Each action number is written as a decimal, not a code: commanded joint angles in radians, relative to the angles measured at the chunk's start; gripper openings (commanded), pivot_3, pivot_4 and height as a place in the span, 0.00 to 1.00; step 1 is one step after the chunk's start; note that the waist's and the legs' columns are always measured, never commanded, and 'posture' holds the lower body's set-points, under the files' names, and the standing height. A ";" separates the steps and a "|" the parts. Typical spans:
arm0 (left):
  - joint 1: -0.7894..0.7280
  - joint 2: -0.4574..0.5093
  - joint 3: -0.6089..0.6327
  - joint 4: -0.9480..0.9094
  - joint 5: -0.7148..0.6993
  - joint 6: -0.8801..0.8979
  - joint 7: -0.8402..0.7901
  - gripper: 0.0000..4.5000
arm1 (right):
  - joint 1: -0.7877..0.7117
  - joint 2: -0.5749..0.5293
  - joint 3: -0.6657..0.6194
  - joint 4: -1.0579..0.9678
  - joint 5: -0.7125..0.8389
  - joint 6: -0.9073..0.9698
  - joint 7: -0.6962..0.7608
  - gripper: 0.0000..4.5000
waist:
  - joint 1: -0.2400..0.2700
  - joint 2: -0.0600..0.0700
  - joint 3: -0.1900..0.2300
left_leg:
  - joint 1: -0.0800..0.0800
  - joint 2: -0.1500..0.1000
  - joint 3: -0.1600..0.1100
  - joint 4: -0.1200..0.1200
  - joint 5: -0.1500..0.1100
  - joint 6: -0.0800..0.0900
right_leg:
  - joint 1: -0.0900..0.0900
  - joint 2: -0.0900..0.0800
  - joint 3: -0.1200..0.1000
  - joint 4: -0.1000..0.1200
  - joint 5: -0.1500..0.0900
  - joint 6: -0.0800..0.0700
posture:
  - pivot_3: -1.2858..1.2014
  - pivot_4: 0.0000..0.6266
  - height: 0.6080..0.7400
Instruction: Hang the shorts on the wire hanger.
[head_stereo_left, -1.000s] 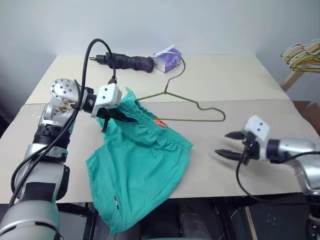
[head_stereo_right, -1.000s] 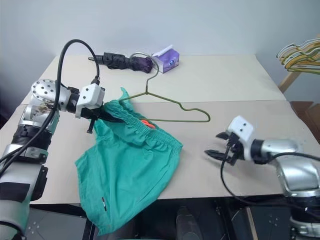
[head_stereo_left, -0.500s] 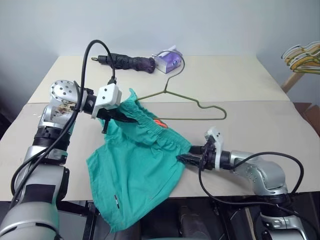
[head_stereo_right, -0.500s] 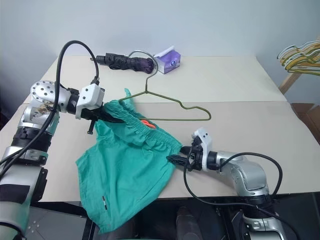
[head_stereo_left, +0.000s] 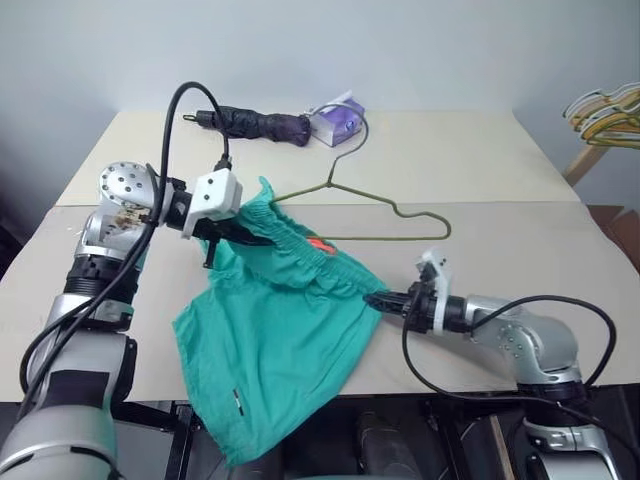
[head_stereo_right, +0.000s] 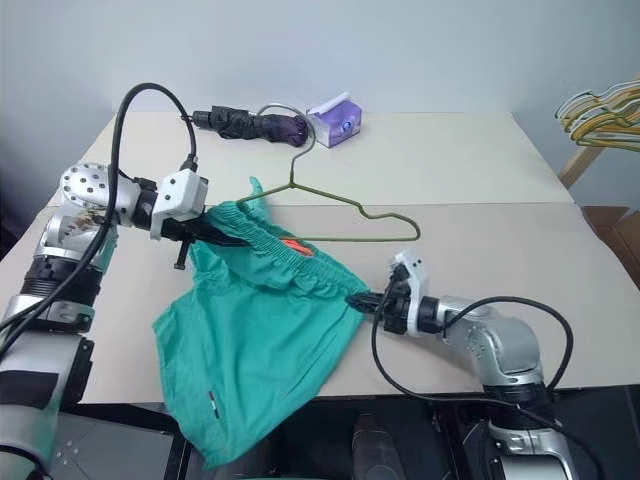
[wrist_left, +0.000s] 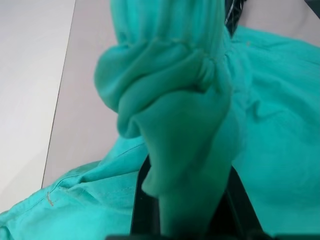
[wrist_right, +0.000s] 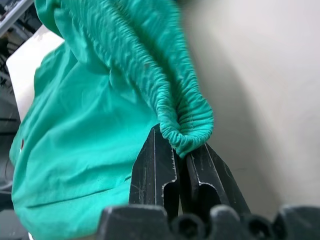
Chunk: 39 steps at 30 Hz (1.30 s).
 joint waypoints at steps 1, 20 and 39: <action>0.018 0.063 0.040 -0.034 -0.061 0.025 -0.026 0.00 | -0.034 -0.057 -0.052 0.010 -0.013 -0.029 -0.019 0.00 | -0.004 0.000 0.000 | 0.000 0.000 0.000 0.000 0.000 0.000 | 0.000 0.000 0.000 0.000 0.000 0.000 | 0.52 0.16 1.00; 0.105 0.279 0.041 -0.030 -0.133 0.048 -0.002 0.00 | -0.134 -0.302 0.005 0.247 -0.095 -0.260 0.145 0.00 | 0.002 0.000 0.000 | 0.000 0.001 0.000 -0.001 0.000 0.000 | -0.001 0.000 0.000 -0.002 -0.001 0.001 | 0.53 0.18 1.00; 0.185 0.362 0.000 -0.010 -0.002 -0.095 -0.003 0.00 | -0.135 -0.355 0.037 0.279 -0.120 -0.352 0.190 0.00 | 0.007 0.000 0.000 | 0.000 0.000 0.001 -0.002 0.000 0.000 | -0.001 0.000 0.000 -0.002 -0.001 0.001 | 0.53 0.16 1.00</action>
